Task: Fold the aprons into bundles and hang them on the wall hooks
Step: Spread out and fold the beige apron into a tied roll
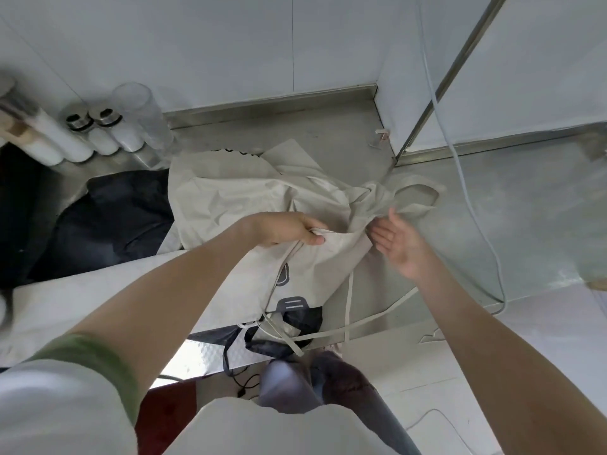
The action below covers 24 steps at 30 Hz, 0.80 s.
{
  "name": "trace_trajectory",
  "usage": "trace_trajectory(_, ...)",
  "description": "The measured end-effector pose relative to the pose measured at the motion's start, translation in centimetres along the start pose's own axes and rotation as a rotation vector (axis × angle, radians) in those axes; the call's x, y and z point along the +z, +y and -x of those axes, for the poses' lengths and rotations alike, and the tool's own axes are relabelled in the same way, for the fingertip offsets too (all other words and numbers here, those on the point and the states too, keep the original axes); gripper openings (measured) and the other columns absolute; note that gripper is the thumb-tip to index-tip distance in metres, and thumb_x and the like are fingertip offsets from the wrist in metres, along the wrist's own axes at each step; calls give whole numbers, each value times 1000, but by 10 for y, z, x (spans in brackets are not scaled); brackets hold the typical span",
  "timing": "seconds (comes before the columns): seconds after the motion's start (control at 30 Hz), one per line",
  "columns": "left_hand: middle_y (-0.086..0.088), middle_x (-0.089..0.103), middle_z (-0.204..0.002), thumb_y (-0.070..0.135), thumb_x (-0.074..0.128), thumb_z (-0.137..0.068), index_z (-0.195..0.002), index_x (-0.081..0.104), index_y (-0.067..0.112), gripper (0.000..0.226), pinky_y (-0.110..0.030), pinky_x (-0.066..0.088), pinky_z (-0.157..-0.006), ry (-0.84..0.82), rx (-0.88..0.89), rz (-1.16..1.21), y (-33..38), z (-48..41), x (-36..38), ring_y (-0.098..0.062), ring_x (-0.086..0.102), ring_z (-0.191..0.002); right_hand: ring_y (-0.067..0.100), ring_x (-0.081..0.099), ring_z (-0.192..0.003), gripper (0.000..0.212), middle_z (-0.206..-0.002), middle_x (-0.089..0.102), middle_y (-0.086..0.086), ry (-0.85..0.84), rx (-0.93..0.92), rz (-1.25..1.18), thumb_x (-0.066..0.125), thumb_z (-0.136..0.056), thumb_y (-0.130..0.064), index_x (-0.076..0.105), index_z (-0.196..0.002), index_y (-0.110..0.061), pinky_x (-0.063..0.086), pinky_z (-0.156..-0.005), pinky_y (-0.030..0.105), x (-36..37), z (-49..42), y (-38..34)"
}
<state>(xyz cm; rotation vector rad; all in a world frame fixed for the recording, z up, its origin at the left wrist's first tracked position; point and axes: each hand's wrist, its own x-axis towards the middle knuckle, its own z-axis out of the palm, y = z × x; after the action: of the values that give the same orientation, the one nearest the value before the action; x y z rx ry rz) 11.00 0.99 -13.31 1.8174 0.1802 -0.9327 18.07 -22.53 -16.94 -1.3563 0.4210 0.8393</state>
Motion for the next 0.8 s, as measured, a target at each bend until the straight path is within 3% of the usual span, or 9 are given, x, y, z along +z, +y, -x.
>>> trace_trajectory(0.07,13,52,-118,19,54,-98,-120,62,18,23,-10,30,-94,-39,-38,43,-1,0,-4,-2,44,-116,21,62,-109,90,-111,69,8,-116,-1,-156,93,-28,-54,69,-104,-12,42,-102,32,0,-2,-6)
trace_trajectory(0.17,10,65,-111,18,57,-96,-95,71,32,21,-16,33,-100,-141,-10,157,-2,2,-6,-11,56,-116,26,68,-102,62,-106,70,15,-249,-27,-380,93,-49,-31,67,-98,-3,56,-85,35,5,7,-14)
trace_trajectory(0.3,13,58,-78,20,55,-98,-74,59,19,24,-22,33,-79,103,16,-6,-2,-12,-1,-13,53,-89,14,56,-58,10,-63,52,0,-30,-205,-529,65,-80,-7,60,-89,-8,54,-68,31,27,16,-27)
trace_trajectory(0.37,6,58,-86,22,51,-98,-81,57,20,18,-23,38,-80,343,-3,-287,3,-25,4,-19,51,-95,10,47,-58,16,-66,47,-3,230,-408,-188,60,-87,1,59,-99,-10,44,-64,22,39,21,-33)
trace_trajectory(0.43,0,54,-124,32,53,-93,-117,57,24,26,-36,36,-102,505,-92,-480,5,-35,11,-26,40,-127,18,56,-74,25,-80,57,6,453,-651,467,57,-90,-4,55,-115,-2,43,-75,22,44,25,-34)
trace_trajectory(0.53,-1,48,-128,43,62,-87,-118,59,27,35,-36,30,-106,694,-83,-250,15,-37,15,-23,34,-131,34,54,-109,32,-116,60,23,378,-685,1344,46,-96,-14,55,-122,3,40,-91,34,49,29,-21)
trace_trajectory(0.67,-4,64,-86,66,31,-93,-98,65,19,58,-29,39,-72,342,111,721,23,-12,-3,-17,57,-76,29,31,-138,60,-154,28,0,12,-433,1475,36,-97,-29,13,-153,-30,32,-109,43,53,21,12)
trace_trajectory(0.73,-2,70,-95,74,6,-89,-105,67,19,84,-32,41,-83,127,53,785,14,-2,-18,-17,60,-84,24,31,-140,60,-153,30,-1,50,-247,1546,36,-97,-38,19,-152,-22,30,-110,38,57,19,20)
trace_trajectory(0.8,1,68,-104,75,13,-88,-101,69,21,79,-38,42,-93,60,-34,641,8,8,-20,-17,62,-90,19,31,-138,49,-150,36,0,62,-363,1605,42,-99,-23,34,-147,-18,20,-107,27,62,20,22)
